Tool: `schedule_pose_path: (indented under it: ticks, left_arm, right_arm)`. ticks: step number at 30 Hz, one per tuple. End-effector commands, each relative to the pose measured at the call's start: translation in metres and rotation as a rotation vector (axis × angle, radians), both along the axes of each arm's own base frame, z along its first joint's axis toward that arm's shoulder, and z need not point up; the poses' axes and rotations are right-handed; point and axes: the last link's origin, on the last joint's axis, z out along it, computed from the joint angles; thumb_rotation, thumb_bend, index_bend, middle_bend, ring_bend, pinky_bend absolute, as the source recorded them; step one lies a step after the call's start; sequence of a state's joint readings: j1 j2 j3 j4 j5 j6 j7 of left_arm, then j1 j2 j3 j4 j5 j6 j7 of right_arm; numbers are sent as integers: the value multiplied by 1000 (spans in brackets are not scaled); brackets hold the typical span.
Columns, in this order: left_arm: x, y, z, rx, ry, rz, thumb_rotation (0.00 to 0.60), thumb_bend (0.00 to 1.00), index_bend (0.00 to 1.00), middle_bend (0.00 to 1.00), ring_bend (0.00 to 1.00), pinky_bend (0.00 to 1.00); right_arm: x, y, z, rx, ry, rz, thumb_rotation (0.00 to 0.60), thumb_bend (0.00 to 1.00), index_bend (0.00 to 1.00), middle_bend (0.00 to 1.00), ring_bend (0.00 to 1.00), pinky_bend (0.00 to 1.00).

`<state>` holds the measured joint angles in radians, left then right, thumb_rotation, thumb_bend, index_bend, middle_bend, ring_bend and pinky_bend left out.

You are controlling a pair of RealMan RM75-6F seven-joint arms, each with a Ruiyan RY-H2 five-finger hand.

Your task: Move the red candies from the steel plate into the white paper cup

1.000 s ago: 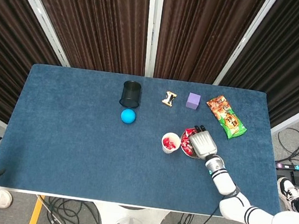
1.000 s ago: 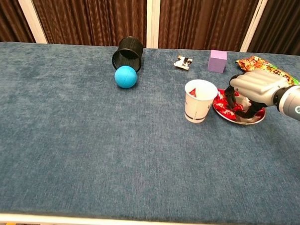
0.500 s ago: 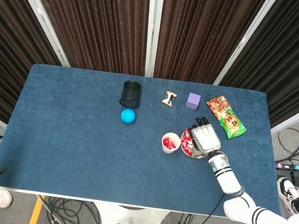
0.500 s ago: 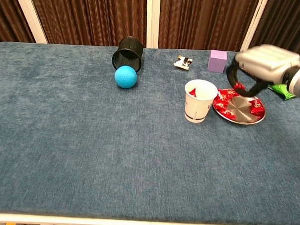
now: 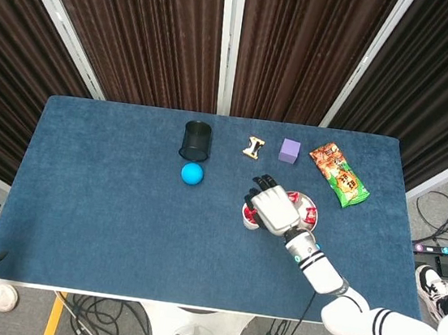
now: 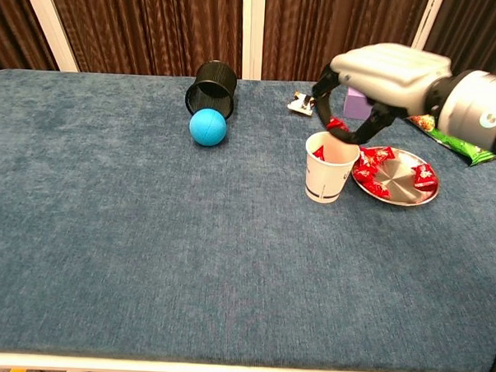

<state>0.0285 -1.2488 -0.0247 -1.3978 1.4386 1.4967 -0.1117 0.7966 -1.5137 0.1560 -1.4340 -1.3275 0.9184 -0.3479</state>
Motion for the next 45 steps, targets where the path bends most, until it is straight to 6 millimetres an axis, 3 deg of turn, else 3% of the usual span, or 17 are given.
schedule_pose_path:
  ticks: [1, 8, 15, 19, 22, 31, 37, 45]
  left_arm:
    - [-1, -1, 0, 2, -2, 3, 600, 0, 238, 244, 149, 205]
    - [-2, -1, -2, 0, -9, -2, 600, 0, 238, 244, 149, 205]
    - [-2, -1, -1, 4, -8, -2, 600, 0, 238, 245, 149, 205]
    - [-1, 0, -1, 5, -7, -8, 600, 0, 238, 244, 149, 205]
    - [0, 1, -2, 7, -7, -13, 600, 0, 238, 245, 149, 205]
    - [2, -2, -1, 7, -1, -9, 600, 0, 238, 244, 149, 204]
    - [2, -3, -1, 1, 3, -4, 600, 0, 238, 244, 149, 205]
    - [2, -2, -2, -1, 4, 0, 600, 0, 238, 244, 149, 205]
  right_arm:
    - [-1, 0, -2, -4, 13, 0, 600, 365, 555, 417, 156, 177]
    - [-8, 3, -2, 5, 33, -21, 600, 340, 476, 349, 115, 173]
    - [-11, -1, 11, -37, -3, -50, 600, 101, 368, 302, 92, 160]
    - [-30, -10, 35, -106, -24, -118, 600, 78, 366, 311, 94, 156]
    - [-50, -13, 39, -104, 22, -166, 600, 45, 365, 325, 101, 156]
    - [-79, -8, 2, 1, 155, -199, 600, 6, 365, 329, 102, 158]
    - [-81, -10, -17, 13, 190, -173, 600, 61, 363, 326, 102, 158]
    - [-82, -14, -28, 14, 197, -158, 600, 95, 371, 323, 102, 158]
